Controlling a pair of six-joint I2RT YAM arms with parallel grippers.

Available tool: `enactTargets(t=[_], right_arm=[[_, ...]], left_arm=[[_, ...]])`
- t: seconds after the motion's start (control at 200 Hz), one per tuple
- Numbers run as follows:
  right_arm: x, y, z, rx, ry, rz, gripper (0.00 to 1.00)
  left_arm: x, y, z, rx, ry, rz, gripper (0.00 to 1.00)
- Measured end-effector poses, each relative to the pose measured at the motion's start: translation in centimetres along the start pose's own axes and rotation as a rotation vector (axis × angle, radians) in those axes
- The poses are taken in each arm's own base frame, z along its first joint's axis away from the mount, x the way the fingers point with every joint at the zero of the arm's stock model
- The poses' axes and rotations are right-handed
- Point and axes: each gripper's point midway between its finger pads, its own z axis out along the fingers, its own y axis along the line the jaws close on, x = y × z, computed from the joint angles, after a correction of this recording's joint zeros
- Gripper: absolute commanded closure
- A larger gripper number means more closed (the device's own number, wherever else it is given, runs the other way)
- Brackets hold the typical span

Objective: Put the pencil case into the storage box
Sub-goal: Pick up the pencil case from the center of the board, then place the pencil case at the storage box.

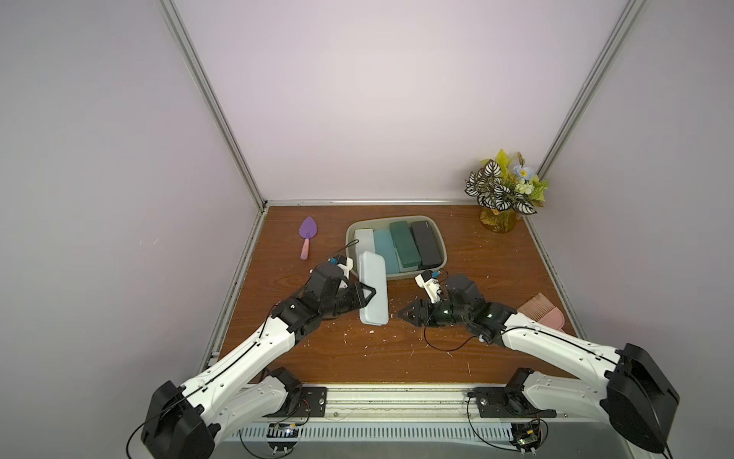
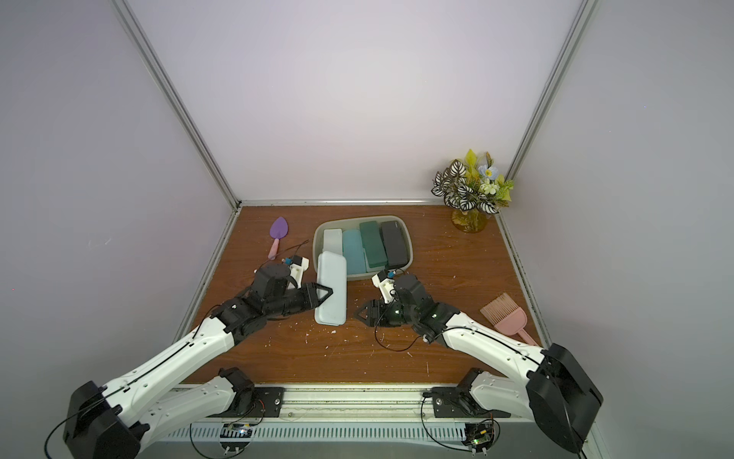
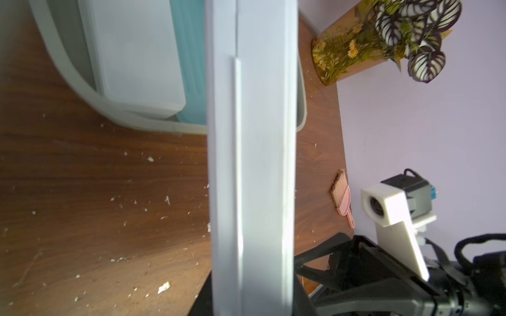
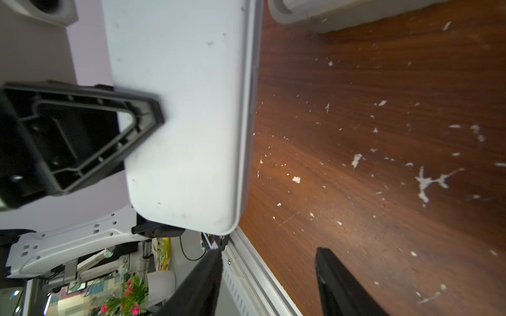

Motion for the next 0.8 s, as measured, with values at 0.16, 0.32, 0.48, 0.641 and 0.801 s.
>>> enactTargets(t=[0.16,0.32,0.48,0.641,0.801], right_arm=[[-0.6,-1.0,-2.0,0.049,-0.04,0.016,0.39],[-0.6,-1.6,-2.9,0.081,-0.041,0.031,0.38],[-1.1,-1.6,-3.8,0.087,-0.061,0.033,0.38],[-1.5,-1.9,-4.5,0.091,-0.08,0.04,0.38],[-1.7,-2.6,-4.8,0.106,-0.084,0.048,0.38]], left_arm=[[-5.3,-1.5,2.0,-0.05,-0.028,0.025,0.73],[-10.2,-1.9,6.1,-0.087,-0.042,0.038,0.74],[-12.4,-0.2,10.4,-0.133,-0.022,0.015,0.75],[-12.7,2.0,14.0,-0.175,0.016,-0.014,0.75],[-12.5,3.2,16.2,-0.192,0.034,-0.039,0.76]])
